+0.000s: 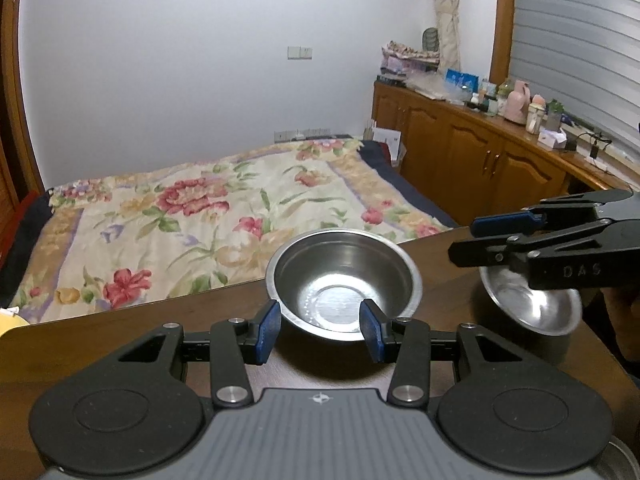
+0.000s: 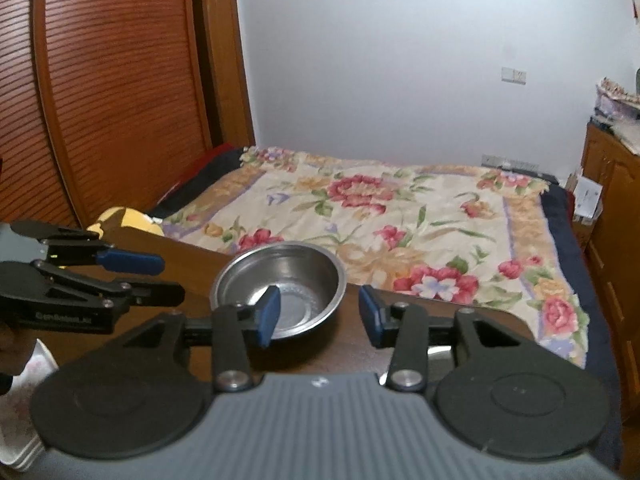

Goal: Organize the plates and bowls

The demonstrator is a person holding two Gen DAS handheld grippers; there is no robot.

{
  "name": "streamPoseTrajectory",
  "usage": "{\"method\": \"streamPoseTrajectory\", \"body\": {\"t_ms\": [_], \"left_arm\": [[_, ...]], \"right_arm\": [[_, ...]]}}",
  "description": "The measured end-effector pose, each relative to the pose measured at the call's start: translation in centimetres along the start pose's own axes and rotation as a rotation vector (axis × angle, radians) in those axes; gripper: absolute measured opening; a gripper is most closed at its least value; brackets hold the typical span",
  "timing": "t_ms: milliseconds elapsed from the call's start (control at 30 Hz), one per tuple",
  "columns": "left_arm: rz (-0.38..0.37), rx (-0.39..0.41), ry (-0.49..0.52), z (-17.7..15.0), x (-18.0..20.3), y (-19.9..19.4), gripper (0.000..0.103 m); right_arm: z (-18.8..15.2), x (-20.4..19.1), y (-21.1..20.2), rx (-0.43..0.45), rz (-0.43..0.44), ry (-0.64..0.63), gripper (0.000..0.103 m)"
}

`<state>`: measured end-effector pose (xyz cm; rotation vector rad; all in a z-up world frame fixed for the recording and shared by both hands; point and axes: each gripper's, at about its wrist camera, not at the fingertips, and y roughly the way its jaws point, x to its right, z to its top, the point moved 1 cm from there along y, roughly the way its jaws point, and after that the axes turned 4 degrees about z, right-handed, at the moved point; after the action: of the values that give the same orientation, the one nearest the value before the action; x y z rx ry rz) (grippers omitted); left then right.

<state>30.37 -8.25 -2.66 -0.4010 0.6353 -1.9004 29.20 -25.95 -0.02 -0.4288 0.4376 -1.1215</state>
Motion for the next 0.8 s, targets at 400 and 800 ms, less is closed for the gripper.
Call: {"method": "streamPoseTrajectory", "body": {"t_ms": [400, 800], "left_arm": [[-0.037, -0.055, -0.062, 0.9, -1.4, 4.0, 0.046], [-0.036, -0.097, -0.103, 0.8, -2.1, 5.9, 0.046]], "right_arm": [[0.3, 0.8, 4.8, -0.095, 0.025, 0.036, 0.045], [0.1, 0.9, 6.5, -0.145, 0.036, 0.063, 0.045]]}}
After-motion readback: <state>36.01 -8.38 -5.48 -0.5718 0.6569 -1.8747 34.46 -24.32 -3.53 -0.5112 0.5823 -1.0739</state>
